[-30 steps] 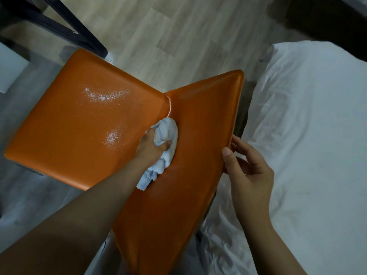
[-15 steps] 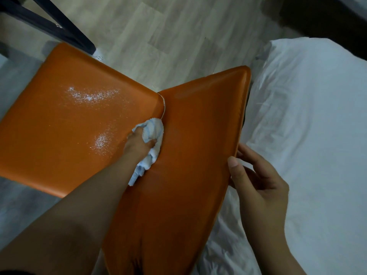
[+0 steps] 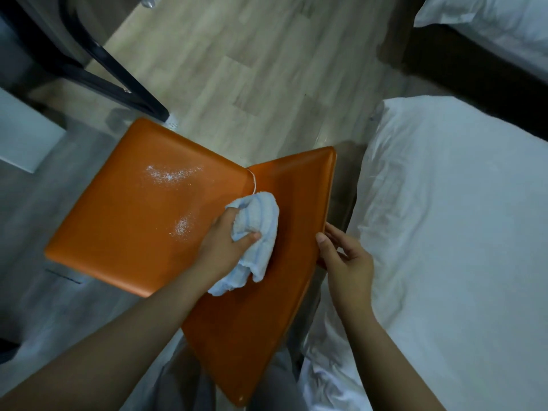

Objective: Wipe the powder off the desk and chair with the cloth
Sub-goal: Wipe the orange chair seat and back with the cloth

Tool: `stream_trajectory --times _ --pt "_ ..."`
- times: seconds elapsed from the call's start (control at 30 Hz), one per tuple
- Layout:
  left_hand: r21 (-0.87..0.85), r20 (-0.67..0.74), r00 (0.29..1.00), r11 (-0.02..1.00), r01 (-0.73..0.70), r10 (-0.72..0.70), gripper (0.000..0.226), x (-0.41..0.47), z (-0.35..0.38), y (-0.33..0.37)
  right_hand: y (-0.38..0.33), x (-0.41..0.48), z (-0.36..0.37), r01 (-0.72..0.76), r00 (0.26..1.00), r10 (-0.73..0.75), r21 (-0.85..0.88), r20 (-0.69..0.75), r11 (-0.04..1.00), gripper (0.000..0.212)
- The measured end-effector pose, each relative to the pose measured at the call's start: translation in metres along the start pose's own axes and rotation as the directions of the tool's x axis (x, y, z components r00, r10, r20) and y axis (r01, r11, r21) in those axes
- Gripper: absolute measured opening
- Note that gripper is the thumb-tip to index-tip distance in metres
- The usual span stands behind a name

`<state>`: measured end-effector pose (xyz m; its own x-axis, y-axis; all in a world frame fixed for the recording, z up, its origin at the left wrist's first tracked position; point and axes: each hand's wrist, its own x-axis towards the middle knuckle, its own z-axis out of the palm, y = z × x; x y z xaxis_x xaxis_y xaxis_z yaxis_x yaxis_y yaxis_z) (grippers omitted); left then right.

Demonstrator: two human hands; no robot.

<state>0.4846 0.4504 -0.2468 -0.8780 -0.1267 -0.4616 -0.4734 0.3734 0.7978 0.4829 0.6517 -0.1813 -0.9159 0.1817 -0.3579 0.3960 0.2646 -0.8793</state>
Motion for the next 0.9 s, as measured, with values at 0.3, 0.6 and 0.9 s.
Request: stream_trajectory --times 0.3,0.6,0.9 --pt "-0.029 0.115 0.99 0.997 -0.074 0.077 0.059 -0.064 0.003 0.049 -0.003 -0.034 -0.021 -0.136 0.989 0.144 0.161 -0.041 0.978 0.027" --pt "0.044 0.145 0.988 0.997 -0.061 0.054 0.073 -0.057 0.031 0.04 0.019 -0.045 -0.024 -0.155 0.987 0.16 0.191 -0.01 0.969 0.027" --pt "-0.065 0.089 0.992 0.995 -0.079 0.085 0.065 -0.047 0.039 0.025 0.024 -0.045 -0.016 -0.174 0.984 0.163 0.247 0.065 0.953 0.025"
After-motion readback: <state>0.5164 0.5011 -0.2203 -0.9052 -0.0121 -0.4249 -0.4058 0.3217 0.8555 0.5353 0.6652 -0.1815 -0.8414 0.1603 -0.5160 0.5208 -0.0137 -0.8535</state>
